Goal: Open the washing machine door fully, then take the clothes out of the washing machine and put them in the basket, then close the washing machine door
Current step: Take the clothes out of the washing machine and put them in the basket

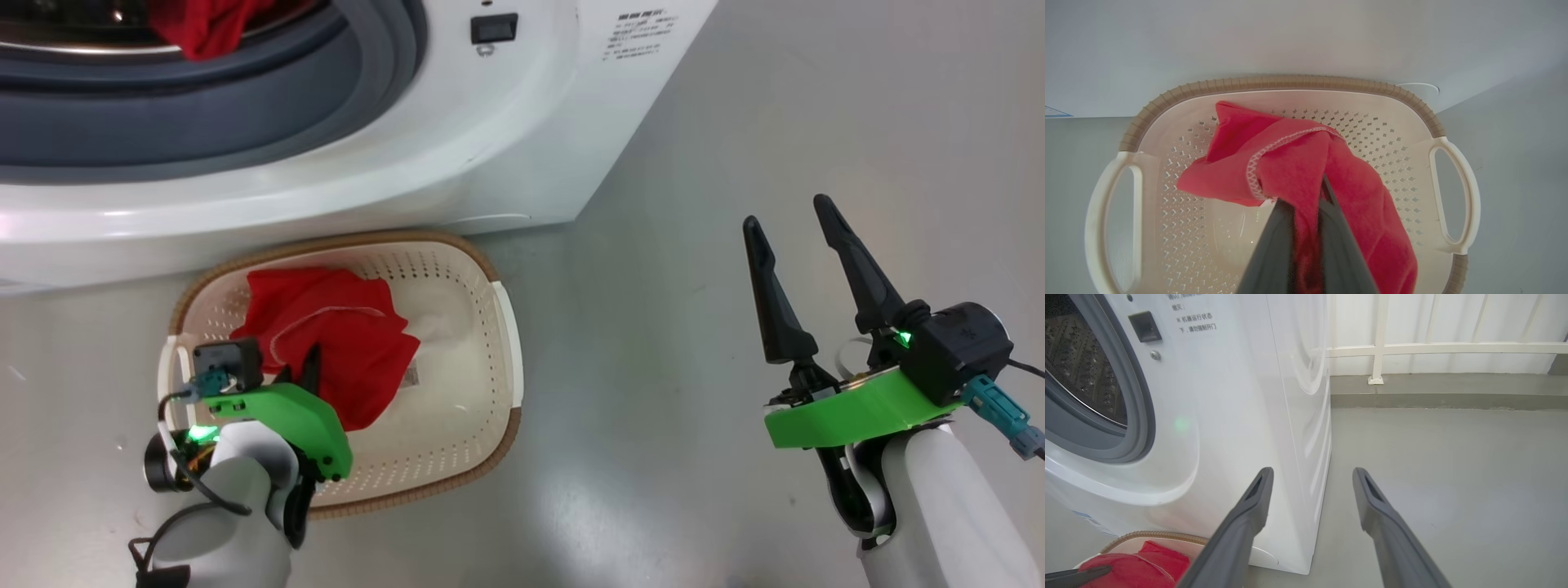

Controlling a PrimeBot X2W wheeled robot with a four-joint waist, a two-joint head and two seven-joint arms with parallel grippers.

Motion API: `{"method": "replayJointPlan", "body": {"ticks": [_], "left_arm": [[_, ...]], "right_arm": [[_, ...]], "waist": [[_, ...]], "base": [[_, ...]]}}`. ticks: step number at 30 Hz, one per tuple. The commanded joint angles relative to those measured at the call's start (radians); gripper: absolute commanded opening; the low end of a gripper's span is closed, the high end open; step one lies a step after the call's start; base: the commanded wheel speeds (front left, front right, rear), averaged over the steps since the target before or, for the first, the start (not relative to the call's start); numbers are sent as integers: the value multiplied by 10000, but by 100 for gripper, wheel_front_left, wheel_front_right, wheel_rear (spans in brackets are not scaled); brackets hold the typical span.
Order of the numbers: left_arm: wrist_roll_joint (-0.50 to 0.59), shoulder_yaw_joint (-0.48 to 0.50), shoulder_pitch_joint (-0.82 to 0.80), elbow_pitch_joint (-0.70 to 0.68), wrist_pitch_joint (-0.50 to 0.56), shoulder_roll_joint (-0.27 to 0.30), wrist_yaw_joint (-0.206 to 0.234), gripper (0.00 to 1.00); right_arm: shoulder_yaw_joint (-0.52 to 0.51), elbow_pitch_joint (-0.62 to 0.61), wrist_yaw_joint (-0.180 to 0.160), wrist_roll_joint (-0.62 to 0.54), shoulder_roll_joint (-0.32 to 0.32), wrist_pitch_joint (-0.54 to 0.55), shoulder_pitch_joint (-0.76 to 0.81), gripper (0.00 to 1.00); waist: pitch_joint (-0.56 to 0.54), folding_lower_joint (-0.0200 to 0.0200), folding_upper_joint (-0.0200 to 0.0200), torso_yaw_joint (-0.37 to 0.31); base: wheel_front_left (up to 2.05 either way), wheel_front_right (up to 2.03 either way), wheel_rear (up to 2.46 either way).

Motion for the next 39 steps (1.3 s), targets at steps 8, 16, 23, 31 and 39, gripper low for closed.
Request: {"method": "replayJointPlan", "body": {"ticks": [8, 16, 23, 31, 39], "left_arm": [[-274, 163, -424, 805, 106, 148, -103, 0], [-425, 166, -586, 1049, 404, 230, -34, 0], [-452, 107, -857, 1105, 372, 317, 73, 11], [-445, 0, -1000, 1127, 209, 335, 95, 100], [-362, -180, -914, 1071, -213, 356, -68, 100]], "right_arm": [[332, -276, 62, 113, 11, -63, -232, 100], [351, -340, 62, 88, 11, -63, -380, 100], [350, -385, 62, 63, 11, -63, -475, 100], [330, -265, 62, 104, 11, -63, -542, 100], [333, -101, 62, 196, 11, -63, -494, 100]], "waist": [[561, 0, 0, -158], [982, 0, 0, -293], [1297, 0, 0, -366], [1186, 0, 0, -336], [570, 0, 0, -162]], "base": [[0, 0, 0], [0, 0, 0], [0, 0, 0], [0, 0, 0], [0, 0, 0]]}}
